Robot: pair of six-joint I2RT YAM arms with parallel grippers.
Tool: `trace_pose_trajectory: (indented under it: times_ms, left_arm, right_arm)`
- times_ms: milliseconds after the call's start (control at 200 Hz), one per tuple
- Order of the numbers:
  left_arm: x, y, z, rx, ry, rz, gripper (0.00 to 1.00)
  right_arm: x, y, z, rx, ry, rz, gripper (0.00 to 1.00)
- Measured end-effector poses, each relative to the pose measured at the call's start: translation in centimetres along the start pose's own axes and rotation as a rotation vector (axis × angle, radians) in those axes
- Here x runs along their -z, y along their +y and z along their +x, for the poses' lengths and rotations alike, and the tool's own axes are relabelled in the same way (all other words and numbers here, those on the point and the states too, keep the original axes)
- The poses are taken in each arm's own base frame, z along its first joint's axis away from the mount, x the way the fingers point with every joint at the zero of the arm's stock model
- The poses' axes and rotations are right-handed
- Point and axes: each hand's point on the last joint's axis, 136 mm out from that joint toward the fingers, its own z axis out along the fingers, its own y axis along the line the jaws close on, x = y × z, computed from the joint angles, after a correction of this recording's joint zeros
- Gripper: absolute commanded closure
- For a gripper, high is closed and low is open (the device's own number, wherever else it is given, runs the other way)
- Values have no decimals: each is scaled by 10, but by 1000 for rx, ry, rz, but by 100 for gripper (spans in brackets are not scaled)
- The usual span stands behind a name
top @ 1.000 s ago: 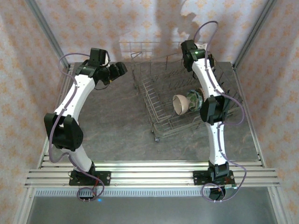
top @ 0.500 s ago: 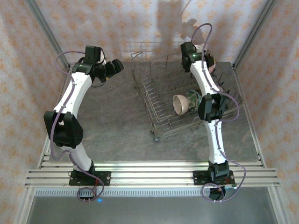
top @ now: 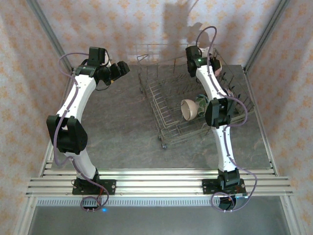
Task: Load the bowls into the dish rack
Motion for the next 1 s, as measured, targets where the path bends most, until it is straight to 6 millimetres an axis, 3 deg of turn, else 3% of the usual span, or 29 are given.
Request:
trace_pose_trajectory:
  times_ms: [185, 265, 1001]
  left_arm:
    - [0, 0, 0, 0, 0, 0, 15]
    - [-1, 1, 1, 2, 2, -2, 15]
    - [-7, 12, 13, 51, 27, -24, 15]
  right_arm:
    - [3, 9, -1, 38, -12, 7, 100]
    - [2, 13, 0, 49, -13, 8, 95]
    - [18, 47, 11, 125, -17, -66, 26]
